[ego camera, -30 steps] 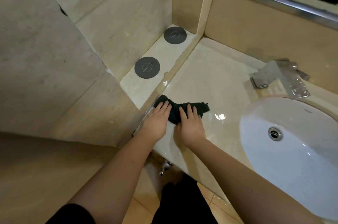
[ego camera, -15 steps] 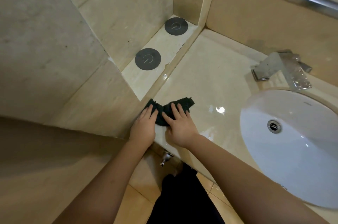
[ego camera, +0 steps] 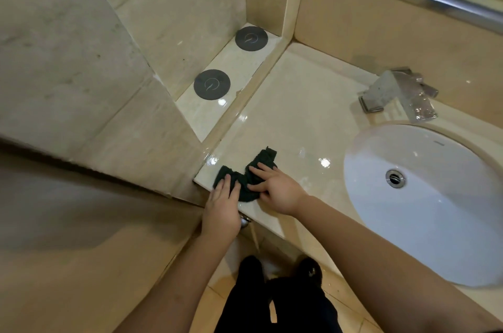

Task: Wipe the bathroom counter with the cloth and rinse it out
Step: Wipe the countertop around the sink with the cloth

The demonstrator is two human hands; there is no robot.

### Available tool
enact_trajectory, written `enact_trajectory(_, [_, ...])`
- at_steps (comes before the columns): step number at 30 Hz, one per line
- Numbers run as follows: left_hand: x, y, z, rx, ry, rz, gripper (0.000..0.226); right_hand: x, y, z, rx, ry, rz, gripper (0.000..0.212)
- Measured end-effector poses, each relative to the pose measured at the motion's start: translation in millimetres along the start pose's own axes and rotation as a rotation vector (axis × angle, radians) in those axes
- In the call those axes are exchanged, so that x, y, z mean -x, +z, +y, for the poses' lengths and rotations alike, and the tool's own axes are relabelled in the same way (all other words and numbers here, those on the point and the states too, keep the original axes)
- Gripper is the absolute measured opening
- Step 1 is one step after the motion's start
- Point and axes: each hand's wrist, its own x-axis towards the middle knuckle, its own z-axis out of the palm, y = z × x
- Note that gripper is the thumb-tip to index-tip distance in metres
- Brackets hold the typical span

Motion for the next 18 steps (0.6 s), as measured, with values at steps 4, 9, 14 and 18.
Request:
enact_trajectory(4, [11.5, 12.2, 28.5, -0.017, 0.013, -0.004, 0.070, 23.2, -0.7, 18.9, -0.039, -0.020, -0.001, 0.041])
enact_trajectory(9, [24.9, 27.3, 72.6, -0.014, 0.006, -0.038, 0.070, 56.9, -3.8, 46.0, -0.054, -0.035, -0.004, 0.038])
enact_trajectory(14, [30.3, 44.8, 116.8, -0.055, 0.007, -0.082, 0.071, 93.2, -4.7, 75.2, -0.087, -0.035, 0.034, 0.036])
enact_trajectory(18, [30.7, 57.0, 146.9, -0.055, 0.024, -0.087, 0.070, 118.3, -9.3, 93.9, -0.088, -0.020, 0.057, 0.035])
